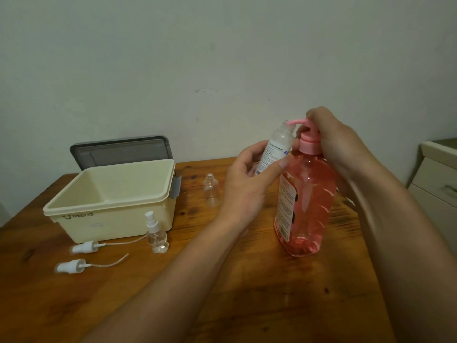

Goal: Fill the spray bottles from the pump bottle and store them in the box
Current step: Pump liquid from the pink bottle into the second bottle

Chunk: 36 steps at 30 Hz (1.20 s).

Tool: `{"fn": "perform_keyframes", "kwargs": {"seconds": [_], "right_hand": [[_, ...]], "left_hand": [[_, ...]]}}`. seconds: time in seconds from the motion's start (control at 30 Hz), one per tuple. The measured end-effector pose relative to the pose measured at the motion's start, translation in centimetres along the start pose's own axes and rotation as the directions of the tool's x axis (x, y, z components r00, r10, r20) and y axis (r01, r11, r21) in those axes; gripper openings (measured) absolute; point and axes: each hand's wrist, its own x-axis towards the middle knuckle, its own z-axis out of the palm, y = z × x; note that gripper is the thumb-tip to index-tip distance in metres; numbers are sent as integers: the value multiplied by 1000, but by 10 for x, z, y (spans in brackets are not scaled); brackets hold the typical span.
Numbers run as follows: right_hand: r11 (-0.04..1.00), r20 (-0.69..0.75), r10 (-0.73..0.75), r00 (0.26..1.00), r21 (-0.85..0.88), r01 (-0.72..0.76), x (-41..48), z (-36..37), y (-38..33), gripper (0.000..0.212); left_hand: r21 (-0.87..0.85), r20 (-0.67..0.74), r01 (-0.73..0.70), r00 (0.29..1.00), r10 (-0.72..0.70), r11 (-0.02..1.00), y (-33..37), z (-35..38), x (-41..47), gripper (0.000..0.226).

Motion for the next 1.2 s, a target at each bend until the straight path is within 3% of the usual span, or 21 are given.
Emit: {"fn": "perform_keyframes", "kwargs": {"seconds": [0.17,0.47,0.7,0.97,1.2], "right_hand": [[1000,-5,-13,1000,-18,13,-1,0,1,45],[1000,-8,-3,1000,-25,3,-2,0,-1,31],[1000,-11,-5,1000,-4,5,0,0,2,39],[1000,-13,-5,1000,19,6,-1,0,-1,29],[1000,-14,-11,1000,4,11,1,0,3,42]], "left_hand": [[2,8,-7,1000,7,1000,2,1,0,45],[4,6,1,1000,-1,1000,0,1,0,45],[-12,14,-8,1000,8,1000,2,0,1,44],[2,6,-3,1000,3,1000,0,0,0,46],[-7,9,-12,1000,12,1000,1,0,0,41]]}}
